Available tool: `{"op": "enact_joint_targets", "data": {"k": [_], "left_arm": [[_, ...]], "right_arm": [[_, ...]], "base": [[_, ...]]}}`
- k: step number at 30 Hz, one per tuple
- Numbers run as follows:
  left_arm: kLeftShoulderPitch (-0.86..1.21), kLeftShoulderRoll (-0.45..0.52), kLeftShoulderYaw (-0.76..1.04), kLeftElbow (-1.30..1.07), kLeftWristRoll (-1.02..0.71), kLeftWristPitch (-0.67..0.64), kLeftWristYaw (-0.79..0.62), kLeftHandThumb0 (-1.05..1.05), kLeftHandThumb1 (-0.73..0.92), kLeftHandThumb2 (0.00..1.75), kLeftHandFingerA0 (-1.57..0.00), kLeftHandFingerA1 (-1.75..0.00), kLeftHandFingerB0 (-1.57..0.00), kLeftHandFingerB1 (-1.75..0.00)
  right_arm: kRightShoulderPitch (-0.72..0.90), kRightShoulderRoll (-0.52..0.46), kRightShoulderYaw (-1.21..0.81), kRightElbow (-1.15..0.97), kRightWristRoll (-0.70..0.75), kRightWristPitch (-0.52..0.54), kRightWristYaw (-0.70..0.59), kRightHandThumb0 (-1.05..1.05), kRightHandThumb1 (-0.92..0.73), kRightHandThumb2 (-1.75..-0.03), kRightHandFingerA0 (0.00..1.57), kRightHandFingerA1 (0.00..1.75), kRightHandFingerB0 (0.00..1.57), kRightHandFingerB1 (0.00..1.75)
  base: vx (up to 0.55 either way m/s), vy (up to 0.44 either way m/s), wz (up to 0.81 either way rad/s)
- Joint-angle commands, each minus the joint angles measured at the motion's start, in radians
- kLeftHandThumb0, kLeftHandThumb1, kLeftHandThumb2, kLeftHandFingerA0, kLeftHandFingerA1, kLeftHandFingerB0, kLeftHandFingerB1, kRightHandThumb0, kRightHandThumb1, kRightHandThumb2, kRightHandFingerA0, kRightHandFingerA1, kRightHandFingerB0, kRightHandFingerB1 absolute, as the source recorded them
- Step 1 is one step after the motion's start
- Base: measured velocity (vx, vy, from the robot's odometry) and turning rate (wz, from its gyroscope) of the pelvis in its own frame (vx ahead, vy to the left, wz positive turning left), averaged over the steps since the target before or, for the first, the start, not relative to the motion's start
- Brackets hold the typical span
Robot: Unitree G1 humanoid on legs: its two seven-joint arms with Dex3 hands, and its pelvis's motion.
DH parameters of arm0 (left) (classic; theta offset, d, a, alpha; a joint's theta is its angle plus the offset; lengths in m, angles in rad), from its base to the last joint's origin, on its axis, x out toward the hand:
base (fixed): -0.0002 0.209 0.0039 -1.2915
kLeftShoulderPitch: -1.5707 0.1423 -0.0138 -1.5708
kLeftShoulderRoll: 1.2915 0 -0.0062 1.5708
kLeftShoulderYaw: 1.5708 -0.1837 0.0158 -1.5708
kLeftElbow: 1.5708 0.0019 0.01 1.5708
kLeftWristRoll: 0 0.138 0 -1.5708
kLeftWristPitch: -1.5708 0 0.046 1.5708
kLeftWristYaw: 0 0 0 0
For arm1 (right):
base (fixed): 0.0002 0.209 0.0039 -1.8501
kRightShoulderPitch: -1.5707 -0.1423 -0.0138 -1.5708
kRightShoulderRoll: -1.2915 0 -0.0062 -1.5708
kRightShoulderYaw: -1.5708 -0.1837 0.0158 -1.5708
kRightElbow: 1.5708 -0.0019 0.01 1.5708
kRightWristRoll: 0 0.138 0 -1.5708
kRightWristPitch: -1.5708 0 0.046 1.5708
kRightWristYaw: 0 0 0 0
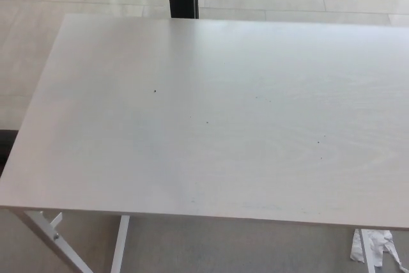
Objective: The robot uses both its hands to grab the left and right ends of a football kept in the middle of the desk infront of it, lifts it up and places it in the palm of a person
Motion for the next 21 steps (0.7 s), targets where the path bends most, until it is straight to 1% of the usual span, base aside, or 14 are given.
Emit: {"op": "enact_joint_targets", "data": {"k": [1,2,5,6,8,9,10,11,13,14,15,17,19,21], "left_arm": [[0.141,0.173,0.160,0.363,-0.138,-0.313,-0.126,-0.82,0.61,1.00,-0.06,-0.51,0.00,-0.25],[0.083,0.226,0.108,0.499,-0.106,-0.337,-0.135,-0.81,0.57,0.91,-0.17,-0.53,-0.08,-0.39],[0.027,0.241,-0.032,0.480,-0.013,-0.286,-0.146,-0.71,0.74,0.62,-0.19,-0.55,-0.15,-0.28],[0.026,0.212,-0.108,0.330,0.021,-0.193,-0.150,-0.37,0.48,1.04,-0.07,-0.56,0.00,-0.49],[-0.015,0.219,-0.185,0.263,0.049,-0.106,-0.127,-0.69,0.76,0.63,-0.13,-0.61,-0.19,-0.30],[-0.015,0.221,-0.193,0.259,0.045,-0.101,-0.125,-0.69,0.76,0.63,-0.13,-0.61,-0.19,-0.30],[-0.059,0.211,-0.246,0.239,0.064,-0.050,-0.104,-0.65,0.72,0.62,-0.18,-0.65,-0.22,-0.32],[-0.061,0.172,-0.285,0.240,0.075,-0.051,-0.102,-0.67,0.59,0.92,-0.36,-0.68,-0.17,-0.45],[-0.041,0.154,-0.307,0.245,0.060,-0.050,-0.132,-0.73,0.60,0.91,-0.24,-0.62,-0.08,-0.47],[-0.023,0.149,-0.321,0.223,0.041,-0.010,-0.159,-0.72,0.77,0.63,-0.23,-0.62,-0.08,-0.37],[-0.008,0.151,-0.330,0.203,0.018,0.024,-0.196,-0.72,0.77,0.63,-0.23,-0.62,-0.08,-0.37],[0.012,0.194,-0.369,0.250,0.018,-0.013,-0.260,-0.74,0.77,0.63,-0.32,-0.59,-0.16,-0.37],[0.010,0.207,-0.381,0.275,0.011,-0.037,-0.244,-0.75,0.77,0.63,-0.32,-0.57,-0.22,-0.38],[-0.038,0.200,-0.314,0.439,-0.027,-0.192,-0.158,-0.71,0.68,0.61,-0.44,-0.55,-0.39,-0.33]], "right_arm": [[0.102,-0.015,-0.190,-0.031,0.151,0.087,-0.078,-0.78,-0.62,-0.90,0.59,1.06,0.07,0.18],[0.056,-0.059,-0.195,-0.027,0.170,0.176,-0.126,-0.66,-0.64,-0.99,0.36,0.73,0.00,0.20],[-0.053,-0.165,-0.192,0.023,0.209,0.313,-0.150,-0.78,-0.72,-0.96,0.28,0.67,0.00,0.06],[-0.165,-0.224,-0.189,0.089,0.201,0.355,-0.226,-0.49,-0.58,-1.00,0.56,0.94,0.01,0.45],[-0.301,-0.291,-0.205,0.178,0.197,0.413,-0.340,-0.56,-0.76,-0.61,0.36,1.31,0.12,0.35],[-0.312,-0.298,-0.212,0.188,0.195,0.421,-0.348,-0.56,-0.76,-0.61,0.36,1.31,0.12,0.35],[-0.425,-0.337,-0.238,0.281,0.227,0.376,-0.390,-0.34,-0.64,-1.13,0.72,1.04,0.00,0.53],[-0.497,-0.343,-0.274,0.361,0.261,0.301,-0.415,-0.33,-0.63,-1.11,0.75,1.05,0.00,0.53],[-0.499,-0.326,-0.263,0.371,0.227,0.292,-0.422,-0.33,-0.59,-1.08,0.89,1.12,0.00,0.51],[-0.469,-0.304,-0.239,0.359,0.194,0.271,-0.378,-0.61,-0.74,-0.56,0.54,1.71,0.16,0.16],[-0.433,-0.289,-0.213,0.338,0.171,0.266,-0.319,-0.61,-0.74,-0.56,0.54,1.71,0.16,0.16],[-0.328,-0.297,-0.148,0.362,0.106,0.186,-0.126,-0.65,-0.52,-0.90,0.68,1.19,0.00,0.23],[-0.297,-0.301,-0.120,0.380,0.080,0.140,-0.078,-0.71,-0.61,-0.83,0.77,1.34,0.08,0.31],[-0.154,-0.326,0.033,0.460,-0.081,-0.064,0.077,-0.70,-0.61,-0.59,0.71,0.74,0.20,0.29]], "base": [[0.00,0.000,0.00],[0.00,0.000,0.00],[0.00,0.000,0.00],[0.00,0.000,0.00],[0.00,0.000,0.00],[0.00,0.000,0.00],[0.00,0.000,0.00],[0.00,0.000,0.00],[0.00,0.000,0.00],[0.00,0.000,0.00],[0.00,0.000,0.00],[0.00,0.000,0.00],[0.02,-0.004,0.03],[0.00,0.000,0.00]]}}
